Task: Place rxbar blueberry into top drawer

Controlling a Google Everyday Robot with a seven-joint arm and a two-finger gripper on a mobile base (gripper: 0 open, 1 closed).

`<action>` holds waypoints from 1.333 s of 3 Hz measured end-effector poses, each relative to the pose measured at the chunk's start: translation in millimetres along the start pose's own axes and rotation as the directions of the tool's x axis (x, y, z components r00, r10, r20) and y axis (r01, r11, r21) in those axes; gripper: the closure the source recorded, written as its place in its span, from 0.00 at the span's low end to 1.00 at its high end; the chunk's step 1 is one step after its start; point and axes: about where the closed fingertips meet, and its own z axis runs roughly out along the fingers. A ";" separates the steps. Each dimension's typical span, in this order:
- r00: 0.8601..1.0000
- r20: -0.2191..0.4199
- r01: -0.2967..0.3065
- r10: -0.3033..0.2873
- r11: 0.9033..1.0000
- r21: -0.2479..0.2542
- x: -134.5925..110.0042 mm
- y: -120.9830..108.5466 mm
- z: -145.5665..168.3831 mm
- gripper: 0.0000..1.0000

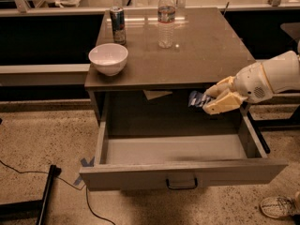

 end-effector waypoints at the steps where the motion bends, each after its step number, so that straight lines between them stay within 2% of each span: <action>1: 0.999 -0.020 0.035 -0.035 0.999 -0.003 13.4 -11.0 19.1 1.00; 2: 0.995 -0.071 0.066 -0.064 0.998 0.020 50.2 -28.8 42.9 1.00; 3: 0.990 -0.099 0.103 -0.100 0.995 0.017 82.1 -35.1 62.9 1.00; 4: 0.987 -0.112 0.114 -0.112 0.993 0.008 108.0 -38.5 75.6 0.81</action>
Offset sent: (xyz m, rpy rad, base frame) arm 0.0463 -0.0297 -0.1230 -0.1762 -0.0817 0.0154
